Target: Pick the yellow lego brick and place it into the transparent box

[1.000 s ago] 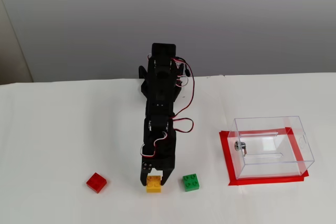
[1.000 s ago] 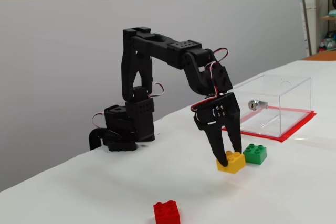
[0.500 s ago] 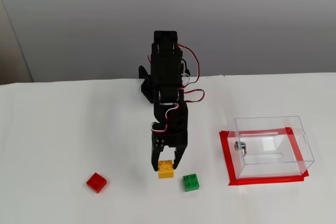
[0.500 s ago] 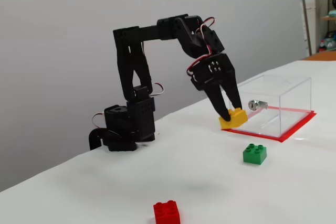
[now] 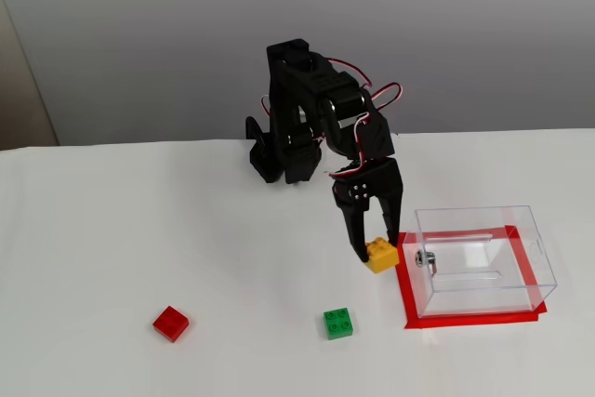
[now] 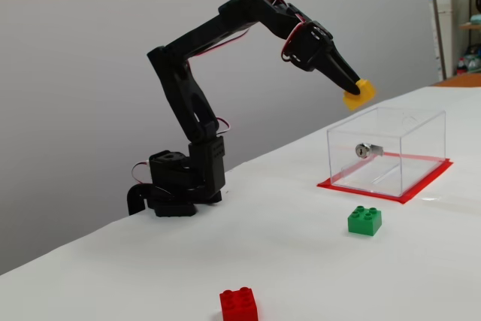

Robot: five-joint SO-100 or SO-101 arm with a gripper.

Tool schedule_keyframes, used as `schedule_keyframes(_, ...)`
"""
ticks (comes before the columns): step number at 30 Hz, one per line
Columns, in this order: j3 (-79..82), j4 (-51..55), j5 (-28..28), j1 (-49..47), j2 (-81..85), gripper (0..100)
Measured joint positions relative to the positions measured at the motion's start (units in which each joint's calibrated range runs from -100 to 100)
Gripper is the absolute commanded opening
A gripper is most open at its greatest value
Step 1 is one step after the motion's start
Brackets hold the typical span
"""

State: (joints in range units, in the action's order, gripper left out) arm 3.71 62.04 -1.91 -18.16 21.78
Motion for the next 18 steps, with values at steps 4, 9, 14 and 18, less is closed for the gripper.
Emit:
schedule_keyframes(4, 0.0, 0.0, 0.0, -7.69, 0.08, 15)
schedule_keyframes(9, 0.0, -0.94, 0.0, -13.57, 0.08, 15)
schedule_keyframes(14, 0.0, -5.4, 0.0, -19.55, 0.08, 15)
schedule_keyframes(18, 0.0, -9.68, 0.0, -21.69, -0.76, 15)
